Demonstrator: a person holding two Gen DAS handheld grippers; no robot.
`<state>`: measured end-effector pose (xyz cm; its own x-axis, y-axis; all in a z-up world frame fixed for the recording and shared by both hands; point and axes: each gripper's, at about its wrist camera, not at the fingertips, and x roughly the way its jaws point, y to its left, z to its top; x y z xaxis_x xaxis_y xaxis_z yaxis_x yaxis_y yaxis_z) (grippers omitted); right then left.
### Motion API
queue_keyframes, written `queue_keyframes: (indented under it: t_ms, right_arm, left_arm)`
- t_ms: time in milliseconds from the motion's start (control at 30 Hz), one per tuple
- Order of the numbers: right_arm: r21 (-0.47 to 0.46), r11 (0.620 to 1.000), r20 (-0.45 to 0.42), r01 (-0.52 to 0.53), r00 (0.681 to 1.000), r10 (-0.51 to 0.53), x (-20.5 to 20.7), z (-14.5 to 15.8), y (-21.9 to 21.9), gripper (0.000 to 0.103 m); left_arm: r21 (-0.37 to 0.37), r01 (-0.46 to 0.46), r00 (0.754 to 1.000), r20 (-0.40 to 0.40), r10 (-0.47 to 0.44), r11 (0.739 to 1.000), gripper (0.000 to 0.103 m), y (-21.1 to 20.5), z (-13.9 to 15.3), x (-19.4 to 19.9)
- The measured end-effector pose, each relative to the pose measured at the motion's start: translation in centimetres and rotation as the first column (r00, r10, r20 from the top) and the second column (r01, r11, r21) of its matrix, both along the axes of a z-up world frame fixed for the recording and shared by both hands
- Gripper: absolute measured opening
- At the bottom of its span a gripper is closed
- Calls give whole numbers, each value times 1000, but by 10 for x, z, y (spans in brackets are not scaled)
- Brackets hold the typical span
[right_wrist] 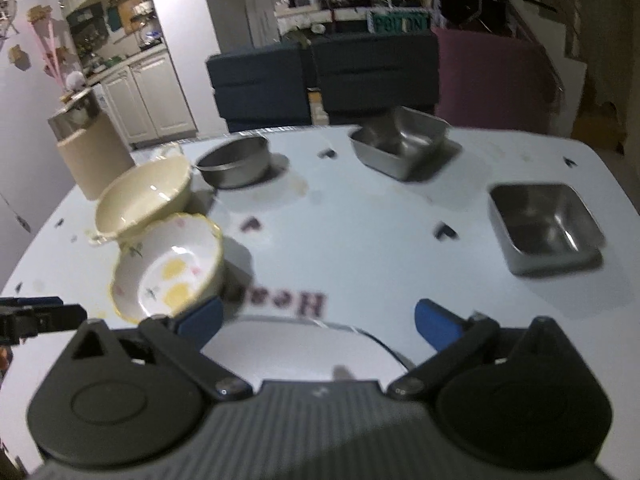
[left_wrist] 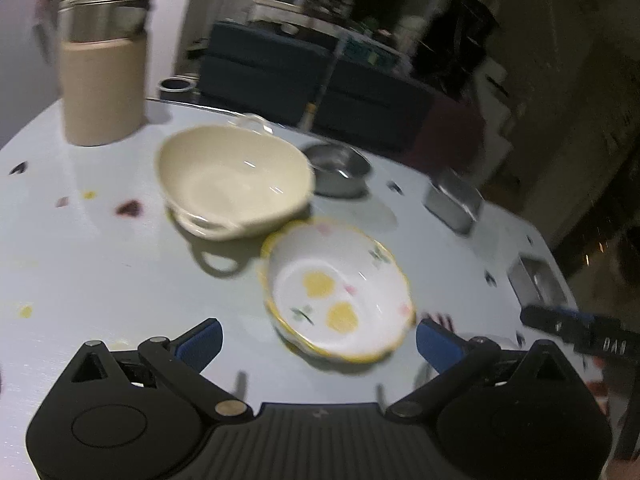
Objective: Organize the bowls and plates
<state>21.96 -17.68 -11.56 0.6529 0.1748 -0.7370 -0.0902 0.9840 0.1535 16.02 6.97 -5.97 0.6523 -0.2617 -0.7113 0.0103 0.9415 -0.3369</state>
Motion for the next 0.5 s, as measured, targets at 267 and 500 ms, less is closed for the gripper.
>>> queue_keyframes:
  t_ms: [267,500]
  right_arm:
    - [3,999,44,-54,998,54,33,10,44,103]
    - [68,996,71,-60,996,56,65,16,78,103]
  left_arm:
    - [-111,-186,983,-19,185,976,102,56,5,22]
    - [-148,-284,959,-25,284,947,97,89,4,60]
